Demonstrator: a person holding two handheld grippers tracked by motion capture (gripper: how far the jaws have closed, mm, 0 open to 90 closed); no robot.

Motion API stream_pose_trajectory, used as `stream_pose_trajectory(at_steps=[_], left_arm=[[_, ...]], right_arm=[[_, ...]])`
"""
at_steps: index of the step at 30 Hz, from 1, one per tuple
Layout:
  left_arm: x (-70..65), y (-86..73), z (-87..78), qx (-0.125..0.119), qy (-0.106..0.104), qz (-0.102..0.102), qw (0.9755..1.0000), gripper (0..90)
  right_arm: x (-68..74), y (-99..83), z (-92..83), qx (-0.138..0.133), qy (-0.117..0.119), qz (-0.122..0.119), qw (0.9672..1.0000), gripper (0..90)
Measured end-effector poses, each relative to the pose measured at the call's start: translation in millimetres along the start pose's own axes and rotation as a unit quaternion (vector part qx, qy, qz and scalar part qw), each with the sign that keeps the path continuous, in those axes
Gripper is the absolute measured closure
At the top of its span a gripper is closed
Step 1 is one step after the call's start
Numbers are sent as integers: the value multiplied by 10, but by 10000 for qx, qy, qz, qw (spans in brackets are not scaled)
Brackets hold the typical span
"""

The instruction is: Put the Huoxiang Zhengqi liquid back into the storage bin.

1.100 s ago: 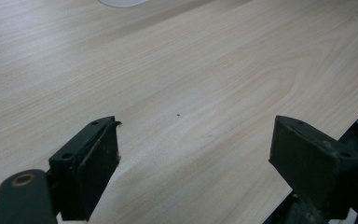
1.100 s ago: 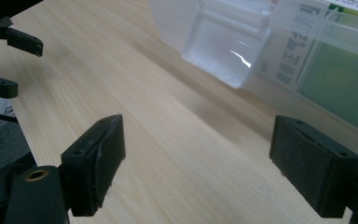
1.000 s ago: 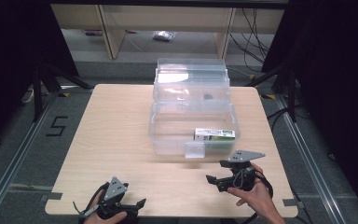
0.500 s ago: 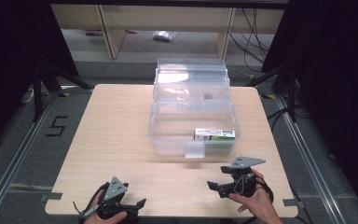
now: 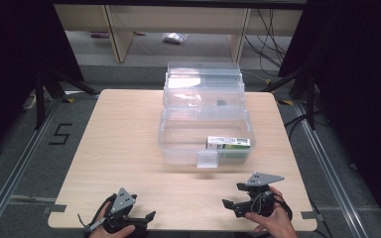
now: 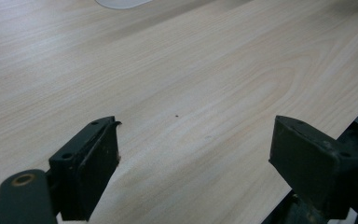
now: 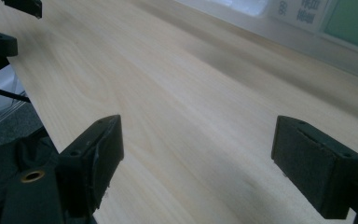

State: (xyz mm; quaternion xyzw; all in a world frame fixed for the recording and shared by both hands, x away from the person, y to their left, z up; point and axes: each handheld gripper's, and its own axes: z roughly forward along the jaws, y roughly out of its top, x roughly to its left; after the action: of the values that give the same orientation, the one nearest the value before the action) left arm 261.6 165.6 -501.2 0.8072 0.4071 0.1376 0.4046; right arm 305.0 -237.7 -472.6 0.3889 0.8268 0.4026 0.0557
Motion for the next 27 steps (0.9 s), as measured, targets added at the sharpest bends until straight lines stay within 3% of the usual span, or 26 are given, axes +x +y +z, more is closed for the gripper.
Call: stream_pose_trajectory(at_steps=[1, 4, 5, 7, 8, 11, 16, 23, 27], left_arm=[[-2, -2, 0, 8, 43, 6, 10000, 149], [7, -1, 12, 39, 63, 5, 10000, 149], [-4, 0, 9, 4, 39, -33, 10000, 149], [0, -1, -1, 14, 8, 17, 10000, 149], [-1, -2, -1, 6, 16, 10, 10000, 149], [-13, 1, 6, -10, 37, -56, 10000, 149], [-12, -3, 2, 7, 24, -2, 10000, 149], [-26, -6, 7, -9, 99, -35, 9999, 149], [-29, -6, 12, -26, 32, -58, 10000, 149]], right_arm=[[-22, -10, 2, -29, -9, -190, 9998, 178], [13, -58, -3, 45, 70, -64, 9999, 180], [-3, -69, 0, 11, 84, -179, 9998, 180], [4, -94, -10, 43, 34, -160, 9999, 181], [30, -114, -19, 104, 19, 3, 9999, 182], [12, -163, -28, 93, -68, -128, 9999, 183], [30, -230, -35, 189, -84, 7, 9998, 183], [32, -307, -65, 285, -213, -151, 9993, 179], [43, -341, -87, 343, -304, -116, 9989, 178]])
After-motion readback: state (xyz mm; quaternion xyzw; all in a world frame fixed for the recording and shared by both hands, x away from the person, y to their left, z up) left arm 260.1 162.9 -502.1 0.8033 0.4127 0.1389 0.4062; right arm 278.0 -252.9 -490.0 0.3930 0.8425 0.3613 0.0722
